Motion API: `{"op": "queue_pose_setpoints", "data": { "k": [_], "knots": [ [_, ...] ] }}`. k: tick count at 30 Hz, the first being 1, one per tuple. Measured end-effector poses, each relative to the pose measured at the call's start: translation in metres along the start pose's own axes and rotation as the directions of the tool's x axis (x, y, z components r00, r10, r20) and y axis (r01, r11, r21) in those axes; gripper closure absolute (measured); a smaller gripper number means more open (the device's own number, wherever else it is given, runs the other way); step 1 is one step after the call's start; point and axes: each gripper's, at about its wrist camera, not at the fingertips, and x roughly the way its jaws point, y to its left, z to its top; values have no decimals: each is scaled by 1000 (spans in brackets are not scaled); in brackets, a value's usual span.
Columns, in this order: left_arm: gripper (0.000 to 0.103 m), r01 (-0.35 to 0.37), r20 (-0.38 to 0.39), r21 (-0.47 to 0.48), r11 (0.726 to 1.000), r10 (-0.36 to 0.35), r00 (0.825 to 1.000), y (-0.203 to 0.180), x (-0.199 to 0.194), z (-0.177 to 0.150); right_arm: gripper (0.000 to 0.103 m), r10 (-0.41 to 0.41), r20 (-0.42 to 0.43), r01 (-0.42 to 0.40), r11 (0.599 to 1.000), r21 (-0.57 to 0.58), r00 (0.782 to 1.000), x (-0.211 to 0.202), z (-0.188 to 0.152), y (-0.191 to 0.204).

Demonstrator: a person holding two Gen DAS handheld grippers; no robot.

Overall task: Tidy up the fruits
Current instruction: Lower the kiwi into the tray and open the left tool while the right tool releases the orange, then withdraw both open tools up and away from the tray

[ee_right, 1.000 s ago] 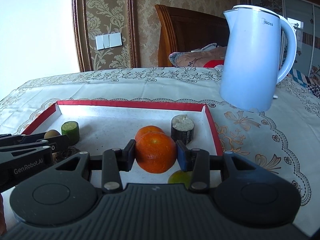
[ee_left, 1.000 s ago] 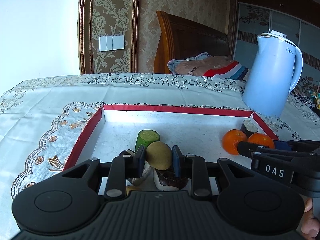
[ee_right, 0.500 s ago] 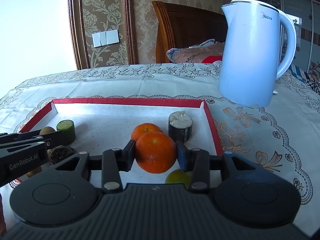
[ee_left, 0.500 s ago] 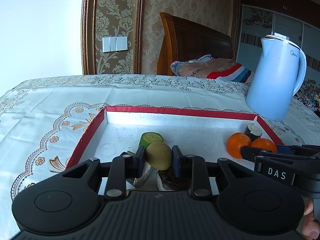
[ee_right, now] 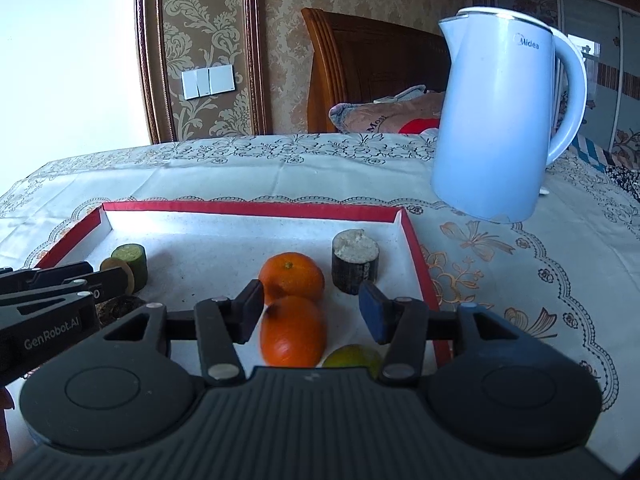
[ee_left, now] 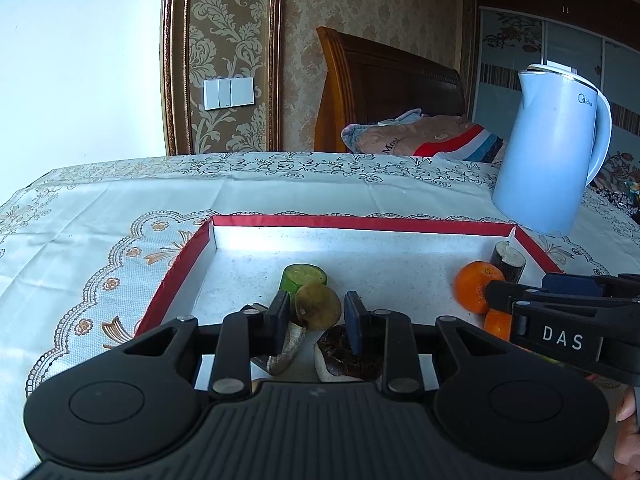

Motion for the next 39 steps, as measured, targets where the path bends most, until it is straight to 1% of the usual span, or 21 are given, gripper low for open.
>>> {"op": "queue_pose_setpoints", "data": {
  "k": [1, 2, 3, 4, 5, 7, 10, 12, 16, 21, 22, 23, 24, 27, 32, 35, 38, 39],
  "knots": [
    [71, -3, 2, 4, 1000, 3, 1000, 0, 0, 0, 50, 1, 2, -1, 1000, 0, 1000, -1, 0, 0],
    [63, -4, 4, 9, 1000, 4, 1000, -1, 0, -1, 50, 3, -1, -3, 1000, -2, 1000, -1, 0, 0],
    [47, -6, 8, 14, 1000, 6, 1000, -1, 0, -2, 50, 5, -5, -5, 1000, -4, 1000, 0, 0, 1],
    [37, -19, 17, 12, 1000, 19, 1000, -1, -1, -2, 50, 4, -7, -4, 1000, -5, 1000, 0, 0, 1],
    [26, -34, 33, 8, 999, 34, 999, -1, -3, -2, 50, 6, -8, -6, 1000, -2, 1000, 0, 0, 1],
    [25, -55, 62, 1, 999, 54, 997, 1, -6, -1, 50, 8, -6, -8, 1000, 3, 1000, -1, 0, 0],
    [25, -29, 42, -38, 999, 31, 999, 7, -4, 1, 50, 9, -6, -9, 1000, 7, 1000, -1, 1, -1],
    [25, -30, 19, -47, 998, 31, 999, 9, 0, 1, 39, 4, -10, -4, 1000, 6, 1000, 0, 0, 0],
    [25, -35, 22, -58, 998, 36, 999, 12, 0, 1, 39, 1, 0, -1, 1000, 5, 1000, -1, 0, 0],
    [25, -37, 15, -45, 998, 38, 999, 10, 0, 0, 39, 6, -11, -6, 1000, 11, 1000, 0, 0, -1],
    [25, -37, 16, -45, 998, 38, 999, 9, 0, -1, 37, 5, -11, -5, 1000, 11, 1000, 0, 0, 0],
    [25, -35, 16, -46, 998, 36, 999, 9, 0, 0, 28, 2, -9, -2, 1000, 12, 1000, 0, -1, 0],
    [25, -33, 14, -47, 998, 33, 999, 9, 0, 0, 24, -3, -3, 3, 1000, 11, 1000, -1, -1, 0],
    [25, -32, 13, -44, 999, 33, 999, 9, 0, -1, 24, -2, 6, 2, 1000, 3, 1000, -3, -1, 1],
    [25, -37, 27, -33, 999, 38, 999, 7, -4, -2, 24, 2, -9, -2, 1000, 9, 1000, -1, -2, -1],
    [25, -37, 29, -28, 999, 38, 999, 7, -6, -3, 15, -6, -3, 6, 1000, 22, 1000, -3, -3, -3],
    [25, -40, 29, -20, 999, 40, 999, 6, -6, -4, 15, -6, 4, 6, 1000, 23, 1000, -4, -3, -4],
    [25, -41, 31, -20, 999, 42, 999, 6, -6, -4, 12, -7, 3, 7, 1000, 24, 1000, -4, -3, -5]
  ]
}}
